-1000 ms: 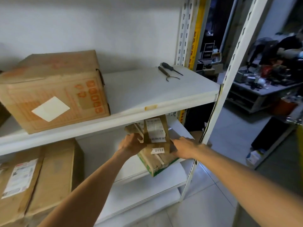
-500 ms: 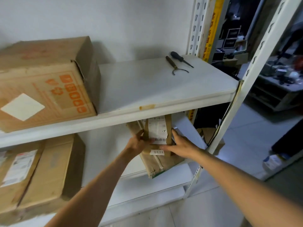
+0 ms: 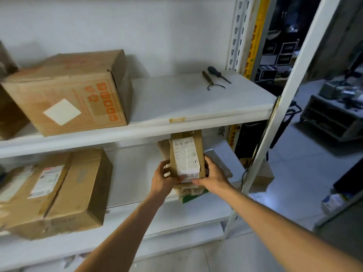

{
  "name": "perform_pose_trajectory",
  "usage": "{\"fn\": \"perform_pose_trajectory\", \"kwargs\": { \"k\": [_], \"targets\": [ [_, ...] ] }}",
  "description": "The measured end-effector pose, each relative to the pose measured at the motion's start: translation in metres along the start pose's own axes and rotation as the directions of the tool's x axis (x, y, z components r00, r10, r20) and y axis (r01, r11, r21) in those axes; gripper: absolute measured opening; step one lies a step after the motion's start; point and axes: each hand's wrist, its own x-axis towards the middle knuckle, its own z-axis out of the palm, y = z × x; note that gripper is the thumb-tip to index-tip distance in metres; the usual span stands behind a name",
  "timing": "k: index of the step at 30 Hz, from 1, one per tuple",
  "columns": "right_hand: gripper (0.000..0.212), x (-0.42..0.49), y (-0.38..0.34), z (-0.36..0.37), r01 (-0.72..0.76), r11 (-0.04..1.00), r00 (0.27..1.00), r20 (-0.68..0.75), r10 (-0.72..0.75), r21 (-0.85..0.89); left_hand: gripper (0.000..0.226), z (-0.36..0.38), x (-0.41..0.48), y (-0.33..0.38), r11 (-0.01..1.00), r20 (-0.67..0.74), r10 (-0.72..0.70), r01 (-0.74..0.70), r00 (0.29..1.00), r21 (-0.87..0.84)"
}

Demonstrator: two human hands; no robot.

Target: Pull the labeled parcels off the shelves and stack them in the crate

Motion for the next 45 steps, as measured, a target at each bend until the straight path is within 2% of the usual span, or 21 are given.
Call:
{"fn": "perform_pose_trajectory", "kwargs": {
  "k": [7, 13, 18, 23, 27, 31, 35, 38, 40, 45],
  "targets": [
    [0.103, -0.073, -0.008, 0.028, 0.077, 0.996, 0.996, -0.054, -0.075, 0.043, 0.079, -0.038, -0.065, -0.008, 0.996, 0.125, 0.070, -0.063, 0.990, -0.058],
    [0.108, -0.136, -0.013, 0.061, 0.025, 0.997, 0.999, -0.034, -0.023, 0.072, 0.084, -0.089, -0.119, -0.017, 0.996, 0.295, 0.089, -0.081, 0.951, -0.041],
    [0.107, -0.167, -0.021, 0.074, 0.024, 0.998, 0.999, -0.024, -0.022, 0.066, 0.089, -0.115, -0.144, -0.014, 0.995, 0.332, 0.091, -0.103, 0.939, 0.018],
    [0.110, -0.186, -0.020, 0.069, 0.049, 0.998, 0.998, -0.053, -0.046, 0.050, 0.088, -0.112, -0.163, -0.006, 0.993, 0.369, 0.096, -0.113, 0.924, 0.024],
    [0.110, -0.213, 0.000, 0.051, 0.052, 0.994, 0.991, -0.128, -0.039, 0.099, 0.088, -0.084, -0.172, -0.005, 0.991, 0.445, 0.094, -0.125, 0.890, 0.041],
    [0.112, -0.244, 0.029, 0.033, -0.010, 0.989, 0.968, -0.248, 0.047, 0.149, 0.087, -0.043, -0.179, -0.018, 0.991, 0.537, 0.080, -0.123, 0.840, 0.046],
    [0.110, -0.274, 0.053, 0.016, -0.037, 0.974, 0.913, -0.388, 0.124, 0.224, 0.076, 0.000, -0.185, -0.019, 0.986, 0.676, 0.077, -0.159, 0.733, 0.059],
    [0.106, -0.300, 0.064, 0.013, -0.051, 0.964, 0.840, -0.511, 0.182, 0.260, 0.082, 0.031, -0.181, -0.023, 0.975, 0.776, 0.063, -0.205, 0.628, 0.086],
    [0.105, -0.319, 0.072, 0.017, -0.096, 0.956, 0.763, -0.597, 0.249, 0.276, 0.088, 0.050, -0.182, -0.026, 0.968, 0.850, 0.034, -0.228, 0.526, 0.103],
    [0.104, -0.379, 0.082, 0.039, -0.185, 0.911, 0.529, -0.744, 0.408, 0.369, 0.082, 0.083, -0.213, -0.037, 0.949, 0.970, -0.023, -0.300, 0.242, 0.098]
  ]
}}
